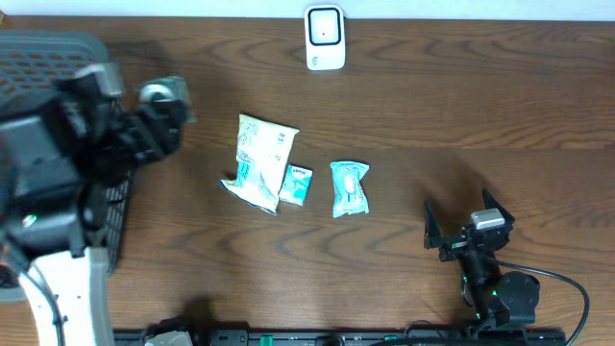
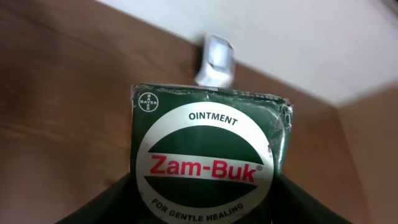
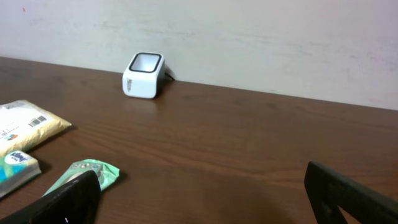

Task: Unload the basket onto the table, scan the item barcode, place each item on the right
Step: 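Carry the Zam-Buk tin to the table center and release it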

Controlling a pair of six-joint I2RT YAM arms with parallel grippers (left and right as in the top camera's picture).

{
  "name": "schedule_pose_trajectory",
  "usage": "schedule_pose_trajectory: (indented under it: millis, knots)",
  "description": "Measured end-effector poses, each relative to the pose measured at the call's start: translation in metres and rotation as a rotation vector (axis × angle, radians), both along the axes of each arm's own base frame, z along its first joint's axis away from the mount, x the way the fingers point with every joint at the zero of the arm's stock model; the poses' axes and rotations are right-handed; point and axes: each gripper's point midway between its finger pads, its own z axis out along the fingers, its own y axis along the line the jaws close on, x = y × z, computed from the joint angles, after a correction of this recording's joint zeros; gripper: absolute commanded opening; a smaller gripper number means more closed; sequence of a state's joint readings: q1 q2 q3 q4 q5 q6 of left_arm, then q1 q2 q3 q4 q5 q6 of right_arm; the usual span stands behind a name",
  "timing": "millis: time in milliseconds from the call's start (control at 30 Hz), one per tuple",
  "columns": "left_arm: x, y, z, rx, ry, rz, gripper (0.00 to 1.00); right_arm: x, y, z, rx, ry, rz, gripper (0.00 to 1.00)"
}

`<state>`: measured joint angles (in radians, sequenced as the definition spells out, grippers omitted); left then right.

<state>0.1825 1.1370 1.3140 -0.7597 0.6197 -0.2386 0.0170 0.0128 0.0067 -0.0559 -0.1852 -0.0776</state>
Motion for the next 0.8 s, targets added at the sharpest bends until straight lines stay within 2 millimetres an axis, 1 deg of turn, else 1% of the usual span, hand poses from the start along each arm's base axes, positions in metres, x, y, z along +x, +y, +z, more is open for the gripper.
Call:
schedule_pose_trajectory:
  millis: [67, 233, 367, 500, 600, 667, 733, 800]
  knots:
    - [0.003, -0.025, -0.010, 0.000, 0.034, -0.076, 0.60, 0.000, 0.000, 0.000, 0.000, -0.001, 0.000, 0.99]
    - [0.017, -0.090, -0.055, 0.057, 0.150, -0.237, 0.60, 0.000, 0.000, 0.000, 0.000, 0.000, 0.000, 0.99]
    - [0.034, -0.139, -0.085, 0.119, 0.162, -0.318, 0.60, 0.000, 0.000, 0.000, 0.000, 0.000, 0.000, 0.99]
    - [0.049, -0.184, -0.123, 0.200, 0.172, -0.351, 0.60, 0.000, 0.000, 0.000, 0.000, 0.000, 0.000, 0.99]
    - [0.061, -0.207, -0.154, 0.263, 0.175, -0.348, 0.60, 0.000, 0.000, 0.000, 0.000, 0.000, 0.000, 0.99]
    - [0.066, -0.216, -0.180, 0.314, 0.196, -0.335, 0.60, 0.000, 0.000, 0.000, 0.000, 0.000, 0.000, 0.99]
    - [0.067, -0.217, -0.204, 0.366, 0.237, -0.308, 0.60, 0.000, 0.000, 0.000, 0.000, 0.000, 0.000, 0.99]
    - [0.068, -0.211, -0.228, 0.417, 0.288, -0.261, 0.60, 0.000, 0.000, 0.000, 0.000, 0.000, 0.000, 0.99]
